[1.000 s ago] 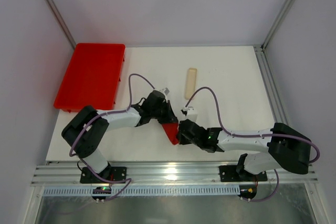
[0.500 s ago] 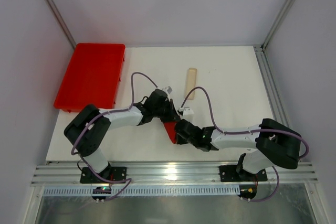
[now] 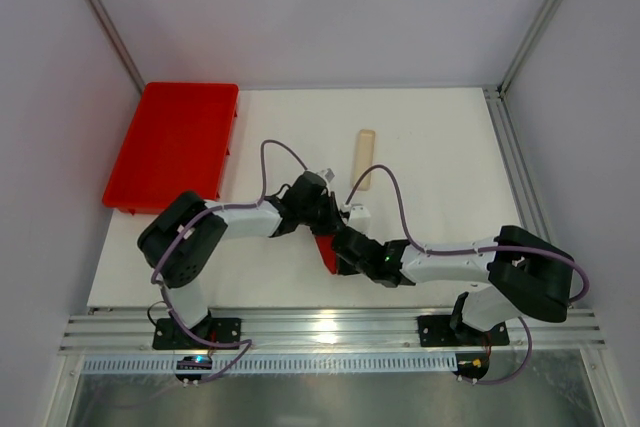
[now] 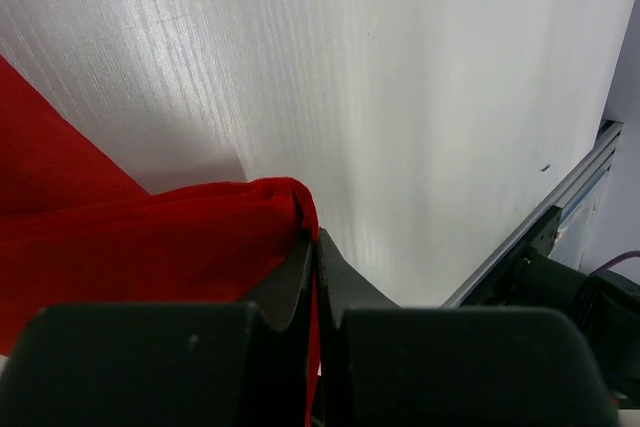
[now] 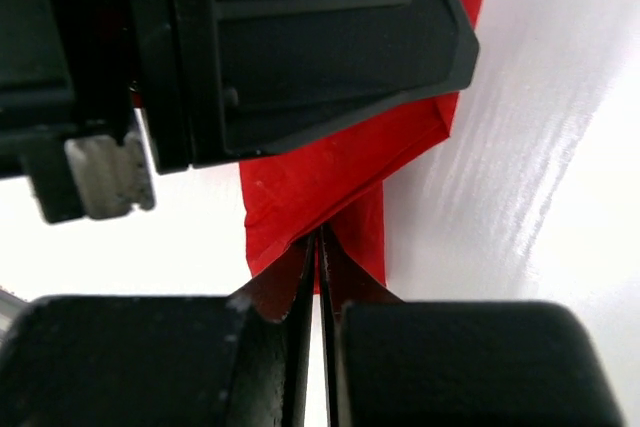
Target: Place the utensils on the paper napkin and roll it up
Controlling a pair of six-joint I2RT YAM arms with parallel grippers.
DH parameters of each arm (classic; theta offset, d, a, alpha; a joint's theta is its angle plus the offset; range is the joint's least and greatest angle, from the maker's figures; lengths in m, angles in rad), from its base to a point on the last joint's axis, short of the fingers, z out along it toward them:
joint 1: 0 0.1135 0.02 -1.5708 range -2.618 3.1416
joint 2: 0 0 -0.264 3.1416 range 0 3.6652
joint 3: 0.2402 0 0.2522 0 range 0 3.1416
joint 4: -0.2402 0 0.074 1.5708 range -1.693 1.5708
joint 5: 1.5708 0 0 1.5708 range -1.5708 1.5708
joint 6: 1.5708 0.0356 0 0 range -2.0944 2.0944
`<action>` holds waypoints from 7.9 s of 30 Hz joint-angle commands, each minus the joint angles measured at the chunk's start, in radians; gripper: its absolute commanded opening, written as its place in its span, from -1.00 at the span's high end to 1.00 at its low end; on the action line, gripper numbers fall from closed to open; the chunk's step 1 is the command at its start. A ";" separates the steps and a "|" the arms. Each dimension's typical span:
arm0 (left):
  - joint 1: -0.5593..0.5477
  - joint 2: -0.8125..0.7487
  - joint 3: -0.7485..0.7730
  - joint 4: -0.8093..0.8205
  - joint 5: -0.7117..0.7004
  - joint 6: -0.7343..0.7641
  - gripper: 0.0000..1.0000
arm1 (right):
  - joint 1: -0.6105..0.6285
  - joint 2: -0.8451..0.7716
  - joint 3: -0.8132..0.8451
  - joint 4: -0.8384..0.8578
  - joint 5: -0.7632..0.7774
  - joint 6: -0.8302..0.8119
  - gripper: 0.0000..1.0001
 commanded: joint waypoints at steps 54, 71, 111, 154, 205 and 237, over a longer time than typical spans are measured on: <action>-0.016 0.074 0.138 -0.018 0.015 0.056 1.00 | 0.020 -0.041 0.048 -0.207 0.094 0.064 0.92; -0.014 0.033 0.212 -0.126 -0.137 0.115 0.25 | 0.031 0.004 0.015 -0.188 0.081 0.111 0.93; 0.009 -0.128 -0.221 0.294 -0.031 0.028 1.00 | 0.031 0.001 -0.030 -0.098 0.050 0.128 0.92; 0.024 0.002 -0.253 0.169 -0.074 0.097 1.00 | -0.154 -0.243 0.013 -0.066 -0.393 -0.257 0.71; 0.049 0.045 -0.272 0.213 -0.008 0.106 1.00 | -0.402 0.036 -0.305 0.432 -0.786 -0.139 0.92; 0.049 0.018 -0.262 0.210 0.033 0.111 1.00 | -0.417 -0.061 -0.032 0.045 -0.536 -0.335 -0.07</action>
